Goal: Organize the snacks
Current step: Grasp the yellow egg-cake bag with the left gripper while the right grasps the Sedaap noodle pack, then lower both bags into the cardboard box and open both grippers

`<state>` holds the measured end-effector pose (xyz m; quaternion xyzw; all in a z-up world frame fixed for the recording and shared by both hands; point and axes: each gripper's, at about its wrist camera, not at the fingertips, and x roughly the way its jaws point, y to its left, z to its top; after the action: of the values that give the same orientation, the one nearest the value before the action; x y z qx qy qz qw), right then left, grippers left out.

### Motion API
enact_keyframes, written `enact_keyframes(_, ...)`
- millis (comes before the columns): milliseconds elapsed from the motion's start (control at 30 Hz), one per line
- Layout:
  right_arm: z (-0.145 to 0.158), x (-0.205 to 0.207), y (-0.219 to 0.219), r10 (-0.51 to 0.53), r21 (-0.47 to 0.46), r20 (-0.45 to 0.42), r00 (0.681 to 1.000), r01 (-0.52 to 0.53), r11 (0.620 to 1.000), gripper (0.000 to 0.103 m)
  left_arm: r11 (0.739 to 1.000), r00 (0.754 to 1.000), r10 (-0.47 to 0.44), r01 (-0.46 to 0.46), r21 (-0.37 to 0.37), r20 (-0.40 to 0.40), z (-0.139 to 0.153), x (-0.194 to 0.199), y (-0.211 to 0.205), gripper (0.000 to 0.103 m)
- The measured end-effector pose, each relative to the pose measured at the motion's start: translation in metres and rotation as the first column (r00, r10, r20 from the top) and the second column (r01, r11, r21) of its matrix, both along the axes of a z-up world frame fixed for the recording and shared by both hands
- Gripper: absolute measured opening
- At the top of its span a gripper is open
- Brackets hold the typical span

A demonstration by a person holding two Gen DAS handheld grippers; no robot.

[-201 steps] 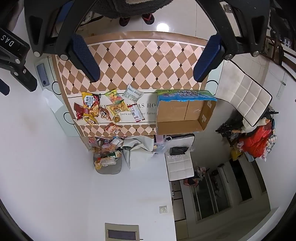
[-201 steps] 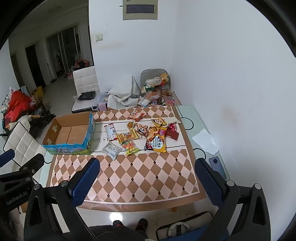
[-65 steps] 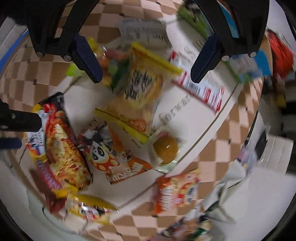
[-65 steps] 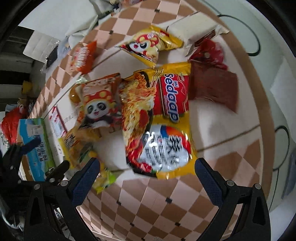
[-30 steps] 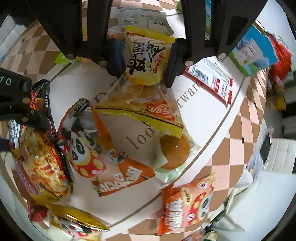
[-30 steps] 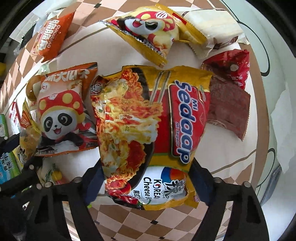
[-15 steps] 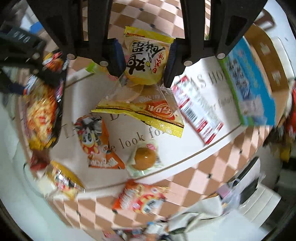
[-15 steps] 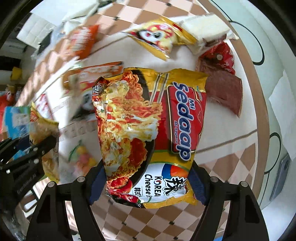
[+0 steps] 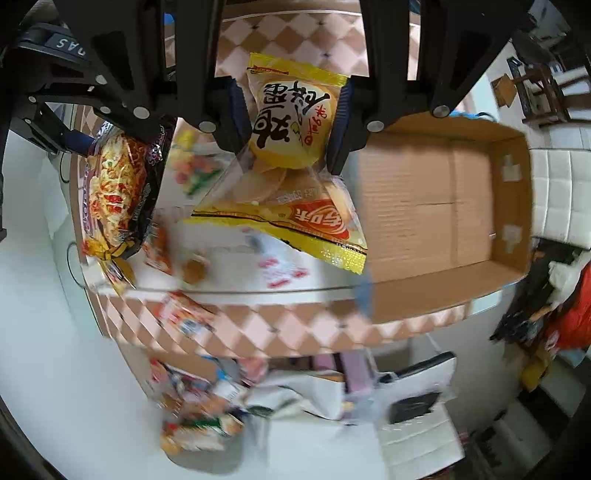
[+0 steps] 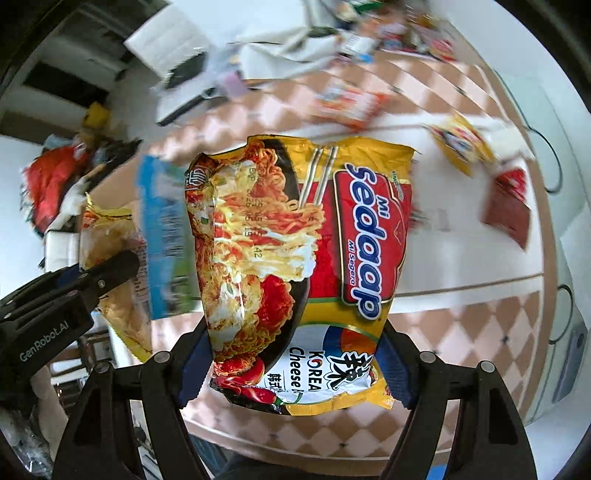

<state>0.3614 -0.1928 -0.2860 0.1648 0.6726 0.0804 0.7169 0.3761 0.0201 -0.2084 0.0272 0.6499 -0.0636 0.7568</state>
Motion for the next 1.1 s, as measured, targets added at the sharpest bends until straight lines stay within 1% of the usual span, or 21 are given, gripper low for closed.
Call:
enact_keyframes(33, 0.014, -0.007, 0.012, 0.004, 0.001, 0.009, 1.000, -0.004, 1.000, 0.080, 1.000, 1.000, 0.011, -0.011, -0.001, 0.002, 0.002, 0.003, 0.014, 0.036)
enact_keyframes(167, 0.040, 0.004, 0.079, 0.024, 0.027, 0.038, 0.999, -0.025, 0.999, 0.080, 0.998, 0.998, 0.063, -0.063, -0.007, -0.011, 0.006, 0.013, 0.083, 0.036)
enact_keyframes(200, 0.044, 0.008, 0.097, 0.029, 0.034, 0.042, 0.999, -0.030, 0.999, 0.080, 0.997, 0.997, 0.074, -0.074, -0.005, -0.014, 0.005, 0.016, 0.101, 0.036)
enact_keyframes(333, 0.054, 0.026, 0.164, 0.053, 0.042, 0.060, 0.997, -0.056, 0.998, 0.080, 0.994, 0.993, 0.112, -0.112, -0.004, -0.035, -0.007, 0.032, 0.155, 0.036)
enact_keyframes(467, 0.055, 0.045, 0.229, 0.074, 0.028, 0.057, 0.996, -0.075, 0.997, 0.080, 0.990, 0.988, 0.138, -0.139, -0.011, -0.063, -0.023, 0.052, 0.200, 0.036)
enact_keyframes(533, 0.048, 0.055, 0.257, 0.088, 0.018, 0.043, 0.995, -0.088, 0.996, 0.080, 0.988, 0.985, 0.151, -0.153, -0.013, -0.081, -0.035, 0.063, 0.217, 0.036)
enact_keyframes(567, 0.036, 0.064, 0.265, 0.094, 0.009, 0.029, 0.995, -0.094, 0.996, 0.080, 0.987, 0.984, 0.155, -0.157, -0.016, -0.093, -0.041, 0.069, 0.223, 0.036)
enact_keyframes(700, 0.002, 0.085, 0.303, 0.129, -0.035, -0.030, 0.991, -0.130, 0.991, 0.080, 0.985, 0.976, 0.163, -0.169, -0.031, -0.147, -0.070, 0.095, 0.242, 0.036)
enact_keyframes(800, -0.023, 0.098, 0.315, 0.141, -0.064, -0.063, 0.988, -0.145, 0.987, 0.080, 0.985, 0.971, 0.162, -0.170, -0.031, -0.176, -0.092, 0.108, 0.245, 0.037)
enact_keyframes(967, -0.063, 0.116, 0.329, 0.148, -0.075, -0.111, 0.983, -0.157, 0.985, 0.080, 0.990, 0.962, 0.130, -0.138, -0.015, -0.239, -0.132, 0.123, 0.241, 0.037)
enact_keyframes(1100, -0.088, 0.126, 0.333, 0.153, -0.099, -0.142, 0.978, -0.167, 0.981, 0.080, 0.994, 0.958, 0.110, -0.113, 0.001, -0.265, -0.153, 0.127, 0.236, 0.037)
